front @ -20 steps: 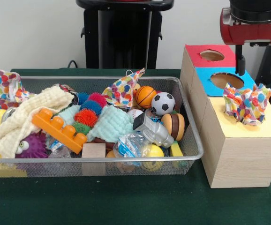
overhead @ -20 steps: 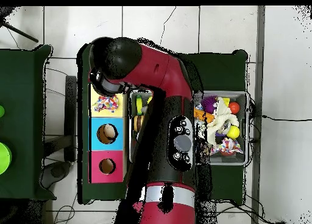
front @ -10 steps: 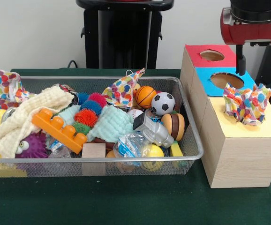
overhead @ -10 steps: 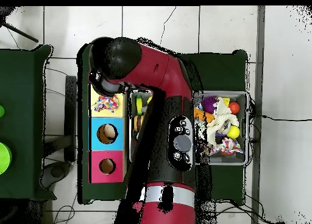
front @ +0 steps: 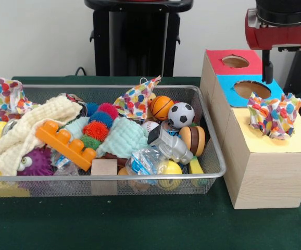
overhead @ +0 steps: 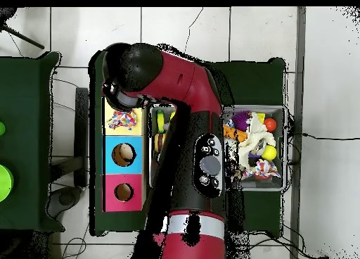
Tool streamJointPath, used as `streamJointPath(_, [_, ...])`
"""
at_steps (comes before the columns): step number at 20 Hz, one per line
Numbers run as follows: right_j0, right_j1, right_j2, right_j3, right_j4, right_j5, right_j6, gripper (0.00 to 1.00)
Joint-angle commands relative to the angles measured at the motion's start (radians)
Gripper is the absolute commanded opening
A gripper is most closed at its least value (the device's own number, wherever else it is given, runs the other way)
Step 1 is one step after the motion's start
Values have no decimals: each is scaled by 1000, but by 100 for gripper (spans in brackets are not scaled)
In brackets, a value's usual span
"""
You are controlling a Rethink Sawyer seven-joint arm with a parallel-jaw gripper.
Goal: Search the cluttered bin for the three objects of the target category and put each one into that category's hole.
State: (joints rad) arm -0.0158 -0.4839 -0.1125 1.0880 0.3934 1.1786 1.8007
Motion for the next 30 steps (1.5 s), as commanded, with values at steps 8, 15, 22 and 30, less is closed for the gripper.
streamJointPath(8, [-6,49,73,64,16,-54,188,0])
streamJointPath(15, [-5,64,73,40,8,-28,187,0])
streamJointPath(22, [-7,68,72,39,7,-28,180,0])
streamJointPath(30, [-9,86,61,22,-14,-17,167,0])
